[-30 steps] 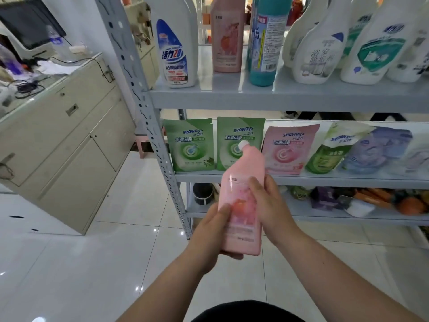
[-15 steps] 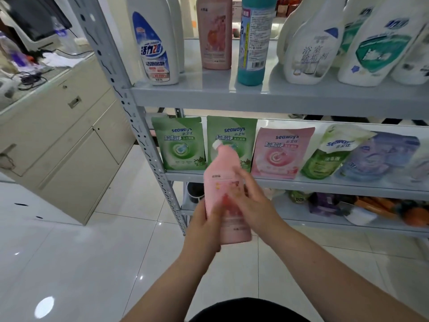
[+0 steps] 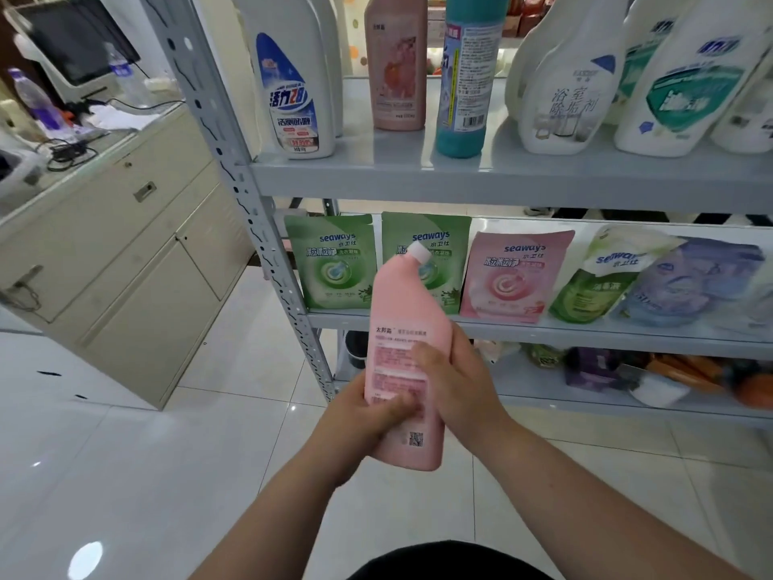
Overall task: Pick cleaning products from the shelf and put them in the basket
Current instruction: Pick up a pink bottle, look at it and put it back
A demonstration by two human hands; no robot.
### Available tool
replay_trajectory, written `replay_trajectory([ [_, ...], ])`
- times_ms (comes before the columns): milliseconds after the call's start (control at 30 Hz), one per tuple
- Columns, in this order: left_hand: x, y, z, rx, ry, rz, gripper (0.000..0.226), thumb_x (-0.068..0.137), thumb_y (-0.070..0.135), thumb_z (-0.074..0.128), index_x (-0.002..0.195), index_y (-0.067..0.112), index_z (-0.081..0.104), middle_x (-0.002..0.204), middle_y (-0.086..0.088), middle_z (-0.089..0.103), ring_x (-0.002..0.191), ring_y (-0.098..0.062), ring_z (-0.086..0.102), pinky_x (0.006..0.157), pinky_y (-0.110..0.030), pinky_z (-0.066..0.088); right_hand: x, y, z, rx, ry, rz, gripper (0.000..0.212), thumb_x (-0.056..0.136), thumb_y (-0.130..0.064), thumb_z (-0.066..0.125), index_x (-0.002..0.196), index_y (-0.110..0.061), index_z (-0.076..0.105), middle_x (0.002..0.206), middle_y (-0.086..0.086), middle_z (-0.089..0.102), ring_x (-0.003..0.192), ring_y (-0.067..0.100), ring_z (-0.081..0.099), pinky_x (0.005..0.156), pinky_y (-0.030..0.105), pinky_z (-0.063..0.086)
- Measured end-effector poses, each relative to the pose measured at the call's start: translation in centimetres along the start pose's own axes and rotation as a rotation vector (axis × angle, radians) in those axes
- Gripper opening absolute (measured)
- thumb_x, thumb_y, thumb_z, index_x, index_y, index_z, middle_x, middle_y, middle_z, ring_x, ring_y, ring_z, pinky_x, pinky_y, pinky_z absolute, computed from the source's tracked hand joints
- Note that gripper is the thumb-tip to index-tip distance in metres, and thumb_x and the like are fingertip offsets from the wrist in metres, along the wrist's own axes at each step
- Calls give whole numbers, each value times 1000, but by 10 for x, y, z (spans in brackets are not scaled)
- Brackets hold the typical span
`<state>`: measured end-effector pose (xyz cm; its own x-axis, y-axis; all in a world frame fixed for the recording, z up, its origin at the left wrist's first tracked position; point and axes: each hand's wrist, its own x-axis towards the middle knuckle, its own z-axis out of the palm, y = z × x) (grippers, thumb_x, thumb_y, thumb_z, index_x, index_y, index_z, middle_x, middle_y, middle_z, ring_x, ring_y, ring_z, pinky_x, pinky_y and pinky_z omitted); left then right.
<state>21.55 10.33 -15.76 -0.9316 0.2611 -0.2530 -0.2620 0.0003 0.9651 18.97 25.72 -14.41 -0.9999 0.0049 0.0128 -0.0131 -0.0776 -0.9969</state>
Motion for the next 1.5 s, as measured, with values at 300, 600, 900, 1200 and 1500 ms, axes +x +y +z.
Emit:
replay_trajectory([
  [300,-20,-10,-30,595,185,168,41,53,63,71,89,50,56,85,40,65,72,10,65,51,-7,47,39,-58,-4,-489,84,-221,50,95,-57,36,81,-14,56,71,-13,54,64,-3,48,59,13,36],
  [600,-31,4,-93,215,-224,68,42,62,40,86,103,36,75,104,-4,78,96,-22,75,81,-35,58,29,-76,32,-955,12,-931,36,100,-22,37,76,-5,58,64,8,56,55,27,49,55,36,33],
  [900,-25,25,-110,10,-63,140,37,70,52,80,100,32,76,102,-8,79,91,-26,77,71,-30,60,22,-58,87,-28,-158,-38,67,81,-78,61,132,-35,53,112,1,69,97,14,71,81,38,60],
  [1200,-2,61,-96,64,-172,10,76,65,69,72,127,30,51,97,14,74,88,-13,76,57,-35,61,30,-52,102,221,-13,76,83,70,-63,71,132,-10,56,109,22,70,98,35,71,89,53,60],
  [1500,44,98,-69,327,-51,468,75,66,33,68,137,46,49,108,18,57,86,4,61,67,-15,52,74,-95,60,-155,-116,-222,95,69,-73,81,149,-47,36,129,-11,62,123,15,62,96,35,56],
])
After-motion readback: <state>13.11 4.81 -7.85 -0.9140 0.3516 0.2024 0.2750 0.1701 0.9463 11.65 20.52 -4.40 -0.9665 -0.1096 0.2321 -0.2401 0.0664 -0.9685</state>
